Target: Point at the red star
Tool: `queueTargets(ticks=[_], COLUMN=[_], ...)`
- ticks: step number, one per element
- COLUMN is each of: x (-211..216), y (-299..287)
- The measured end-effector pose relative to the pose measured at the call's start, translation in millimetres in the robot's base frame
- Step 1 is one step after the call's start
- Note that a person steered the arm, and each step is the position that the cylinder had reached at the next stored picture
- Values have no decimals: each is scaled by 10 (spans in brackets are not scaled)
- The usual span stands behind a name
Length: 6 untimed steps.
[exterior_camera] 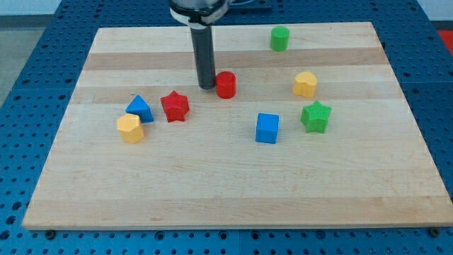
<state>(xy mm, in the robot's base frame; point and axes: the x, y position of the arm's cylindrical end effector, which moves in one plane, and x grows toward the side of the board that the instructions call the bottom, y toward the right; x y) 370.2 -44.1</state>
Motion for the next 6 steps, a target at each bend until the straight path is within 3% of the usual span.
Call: queueTargets(ticks=[4, 6], x=[47, 47], y=[244, -397])
